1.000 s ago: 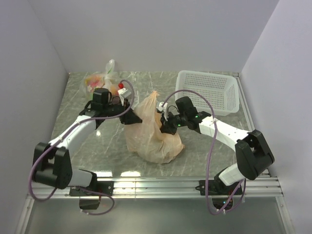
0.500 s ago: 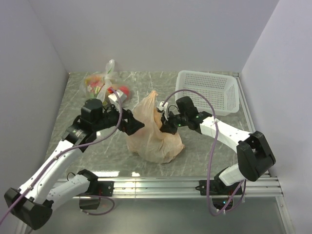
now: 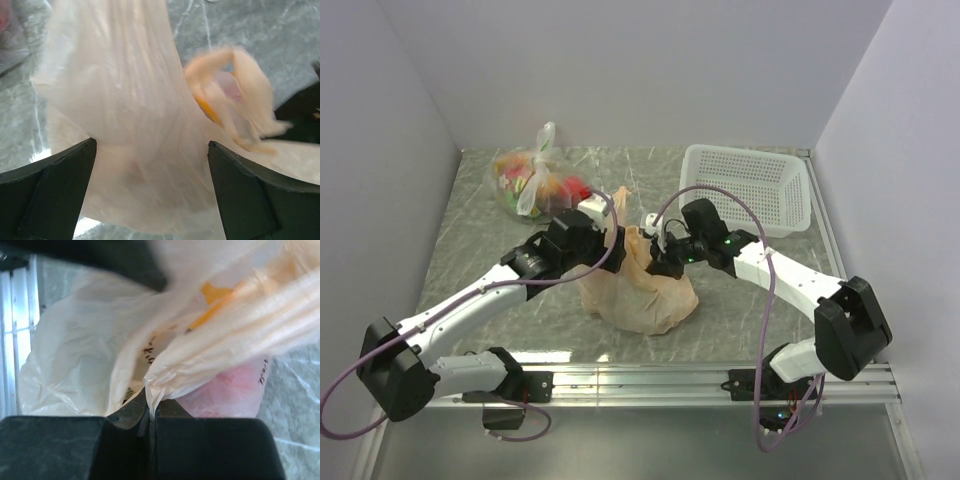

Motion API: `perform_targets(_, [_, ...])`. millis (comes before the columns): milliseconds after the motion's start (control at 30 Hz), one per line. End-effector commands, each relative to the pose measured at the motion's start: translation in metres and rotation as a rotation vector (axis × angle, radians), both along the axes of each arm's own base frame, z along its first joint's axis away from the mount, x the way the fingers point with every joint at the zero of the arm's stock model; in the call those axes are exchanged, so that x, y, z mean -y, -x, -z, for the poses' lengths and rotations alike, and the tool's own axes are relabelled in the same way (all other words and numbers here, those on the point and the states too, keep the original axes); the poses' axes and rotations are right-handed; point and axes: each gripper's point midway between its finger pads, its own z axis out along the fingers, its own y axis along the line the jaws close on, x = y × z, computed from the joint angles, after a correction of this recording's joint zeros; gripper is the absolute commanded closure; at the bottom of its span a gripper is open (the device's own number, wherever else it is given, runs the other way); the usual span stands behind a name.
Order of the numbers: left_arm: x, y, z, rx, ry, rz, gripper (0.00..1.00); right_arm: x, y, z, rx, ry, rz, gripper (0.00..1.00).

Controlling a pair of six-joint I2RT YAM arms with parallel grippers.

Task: Place the fake fruits into the plastic bag and tie a complex knot

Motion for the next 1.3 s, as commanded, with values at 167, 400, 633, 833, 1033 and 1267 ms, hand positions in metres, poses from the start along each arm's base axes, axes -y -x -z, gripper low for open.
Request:
perform_targets(167, [-0.007,-0.035,-0.019,0.048,0.094,-0.052,0.01,-0.012,0.010,-0.018,0.045,-0.020,-0.128,1.00])
perform_targets(400, [0.005,-0.044,0.015,-0.072,0.075,0.003,0.01,-0.009,0.009,-0.015,0.064,-0.043,-0.071,1.00])
perform_targets(633, [0.023,-0.037,0.044,-0.256,0.209,0.129,0.01,0.000,0.001,-0.004,0.080,-0.006,-0.014,1.00])
perform_targets(833, [0.019,-0.052,0.050,-0.262,0.230,0.138,0.38,0.008,-0.012,-0.009,0.061,-0.035,0.074,1.00])
perform_targets(1033, [0.003,-0.037,-0.004,-0.040,0.309,0.297,0.73,0.023,-0.028,-0.025,-0.022,-0.090,0.189,1.00])
perform_targets(1267, [0.017,0.024,-0.041,0.134,0.346,0.682,0.98,0.017,-0.028,-0.047,-0.192,-0.153,0.215,1.00])
